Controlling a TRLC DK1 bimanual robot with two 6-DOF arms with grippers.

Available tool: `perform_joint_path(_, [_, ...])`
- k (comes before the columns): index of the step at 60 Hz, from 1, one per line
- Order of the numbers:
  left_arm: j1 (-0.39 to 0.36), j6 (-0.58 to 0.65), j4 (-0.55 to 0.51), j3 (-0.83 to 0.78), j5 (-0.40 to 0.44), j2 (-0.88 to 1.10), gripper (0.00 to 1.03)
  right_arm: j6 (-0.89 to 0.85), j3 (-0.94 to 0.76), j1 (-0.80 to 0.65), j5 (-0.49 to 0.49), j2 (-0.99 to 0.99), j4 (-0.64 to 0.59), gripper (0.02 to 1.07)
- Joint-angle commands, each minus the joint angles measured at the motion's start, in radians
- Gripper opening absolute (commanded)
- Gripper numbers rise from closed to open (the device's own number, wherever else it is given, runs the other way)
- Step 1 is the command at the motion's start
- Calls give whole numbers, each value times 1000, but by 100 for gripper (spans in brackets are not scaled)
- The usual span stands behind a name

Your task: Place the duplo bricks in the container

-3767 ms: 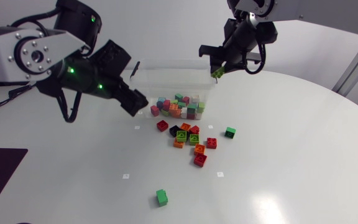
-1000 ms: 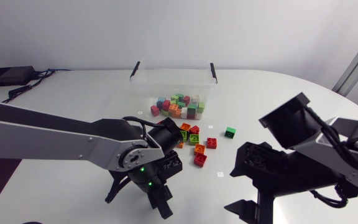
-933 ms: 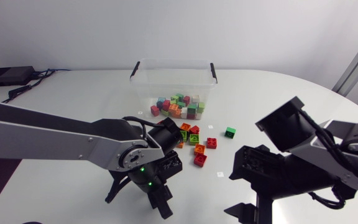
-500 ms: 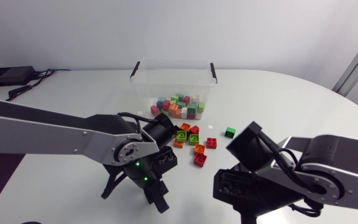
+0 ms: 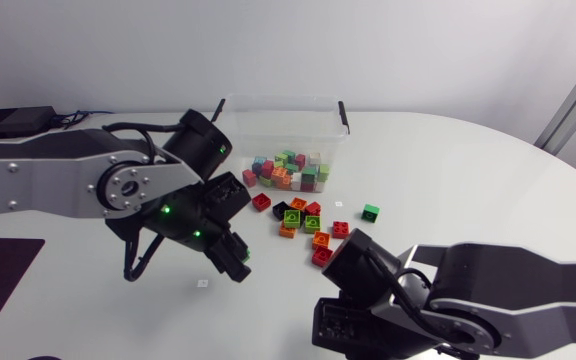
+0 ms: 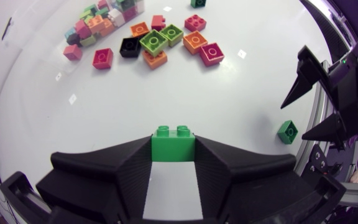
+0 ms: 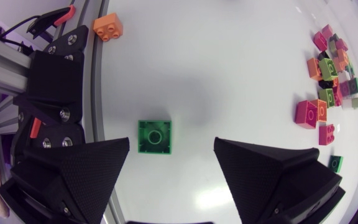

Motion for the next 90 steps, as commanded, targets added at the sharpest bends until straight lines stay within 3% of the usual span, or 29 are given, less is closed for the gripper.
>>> perform_joint_path(1, [31,-22,-6,51,4,-36,11,29,-20,19,22,20,2,98])
perform_joint_path(23, [91,-36,-3,100,5,-58,11,121,57,85,100,103,-86,94])
perform_joint_path(43, [114,-27,-3,89,4,-73,11,153,124,126,136,191,-124,82])
perform_joint_path(57, [145,-28,4,128,10,-77,11,184,132,151,146,244,-93,54])
perform_joint_path(63, [156,-39,19,148,11,-70,11,186,126,151,146,255,-80,47])
perform_joint_path(90, [225,-175,94,352,17,73,11,193,127,83,151,89,-141,43])
